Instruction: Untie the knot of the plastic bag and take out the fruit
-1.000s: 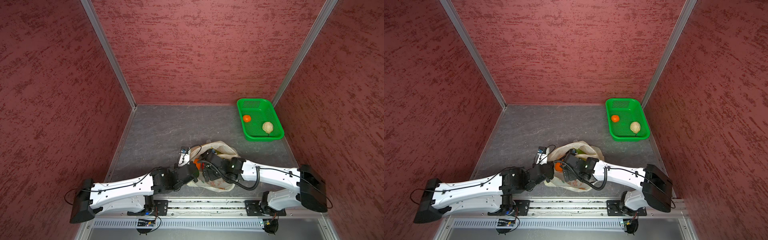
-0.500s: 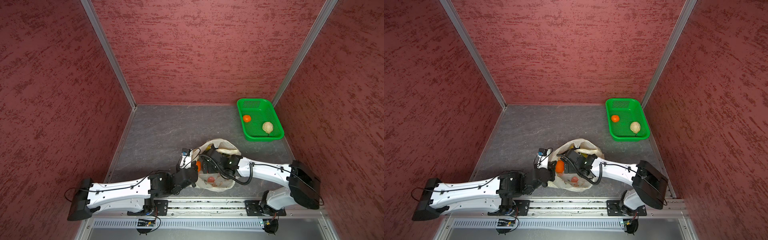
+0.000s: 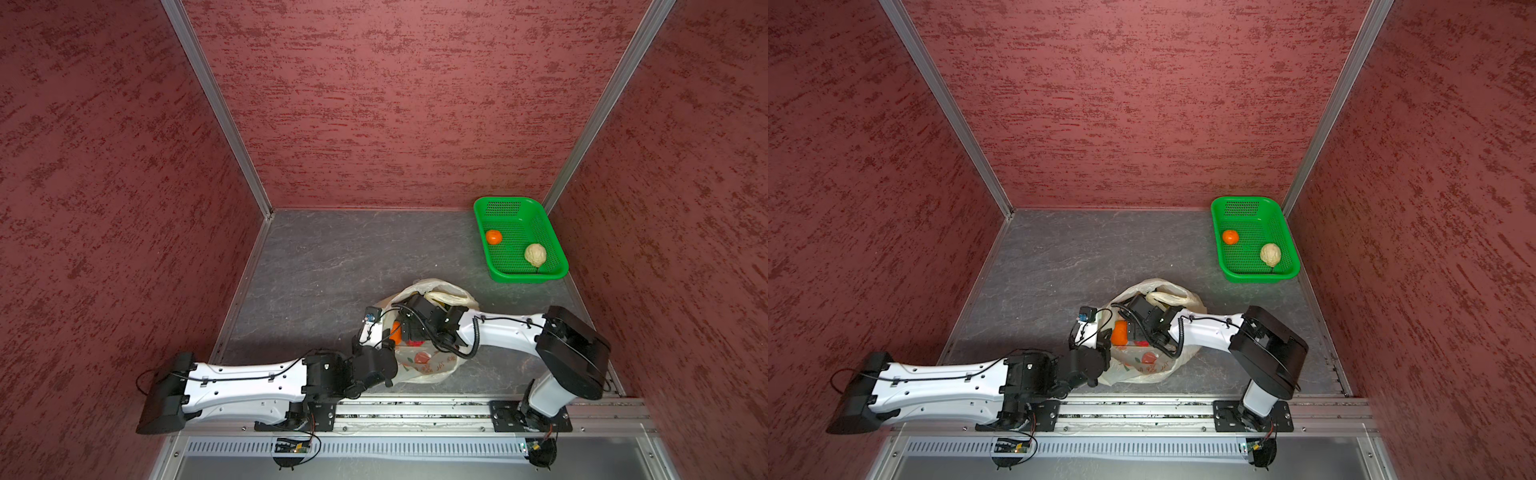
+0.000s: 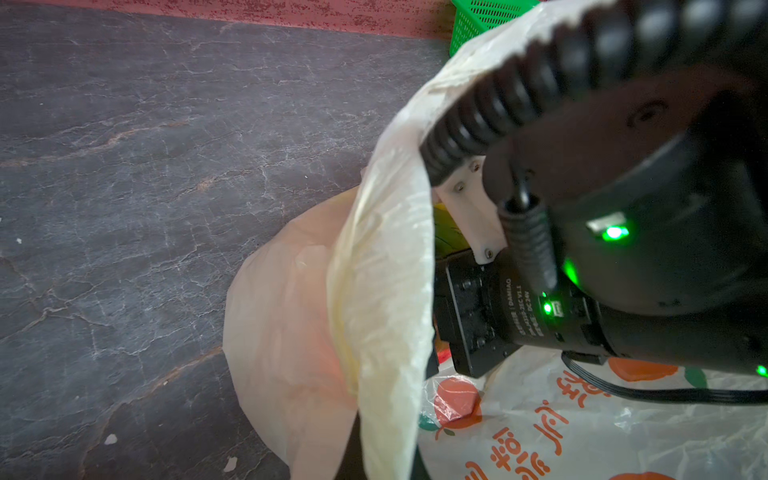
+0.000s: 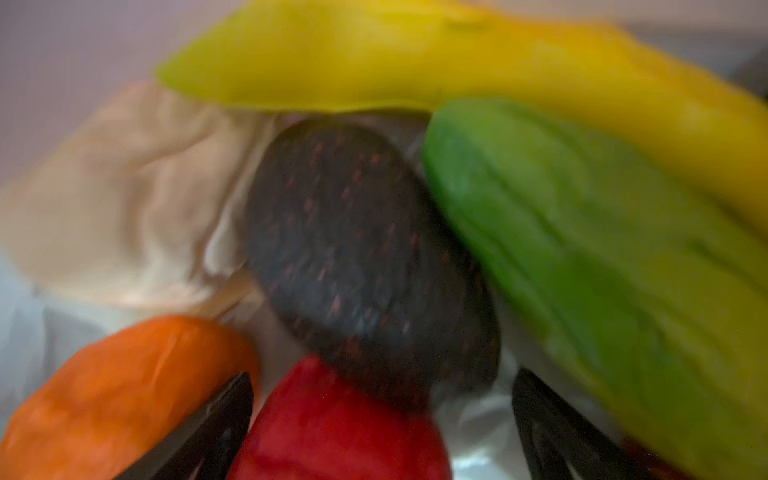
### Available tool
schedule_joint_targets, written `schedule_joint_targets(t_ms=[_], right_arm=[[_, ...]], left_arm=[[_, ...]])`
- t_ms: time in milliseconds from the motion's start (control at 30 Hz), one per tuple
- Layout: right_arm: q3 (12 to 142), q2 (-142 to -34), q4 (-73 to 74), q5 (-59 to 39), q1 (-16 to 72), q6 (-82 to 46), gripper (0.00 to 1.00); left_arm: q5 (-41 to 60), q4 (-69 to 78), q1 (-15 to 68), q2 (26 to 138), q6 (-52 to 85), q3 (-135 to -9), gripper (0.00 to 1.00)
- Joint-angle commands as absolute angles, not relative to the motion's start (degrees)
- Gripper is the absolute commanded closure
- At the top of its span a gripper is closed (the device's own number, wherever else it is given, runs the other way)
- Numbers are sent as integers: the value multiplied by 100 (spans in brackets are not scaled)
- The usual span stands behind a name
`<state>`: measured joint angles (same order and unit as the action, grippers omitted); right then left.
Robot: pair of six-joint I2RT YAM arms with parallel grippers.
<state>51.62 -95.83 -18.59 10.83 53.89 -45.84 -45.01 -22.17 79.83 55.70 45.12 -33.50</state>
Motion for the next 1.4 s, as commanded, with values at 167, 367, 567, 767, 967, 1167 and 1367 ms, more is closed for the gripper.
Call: schedule_joint_targets(t_ms=[167,367,567,767,967,1167,1367], right_arm=[[5929,-10199,-1280,1363,4544,-3504,2],[6436,-10267,-1806,814,4456,-3095,2],[6126,-9699,-2431,336,4495,-3320,2],[5645,-9279,-2529,145,4517,-3509,2],[5356,-9279,-2274,216,4544,-3768,2],[5609,-9646,-2184,255,4544,-3775,9],[5462,-9585,-2054,290,4553,-3837,33]], left_arm=[[-4509,-1448,7442,5762,4078,-3177,100],[-4029,-665,7084,6140,3581,-3287,100],[-3860,-462,7282,6534,3633,-3450,100],[-3665,-534,7483,6697,3880,-3385,100],[-3615,-816,7616,6554,4106,-3256,100],[-3761,-1001,7620,6449,4143,-3278,100],[-3846,-1026,7626,6543,4251,-3298,100]])
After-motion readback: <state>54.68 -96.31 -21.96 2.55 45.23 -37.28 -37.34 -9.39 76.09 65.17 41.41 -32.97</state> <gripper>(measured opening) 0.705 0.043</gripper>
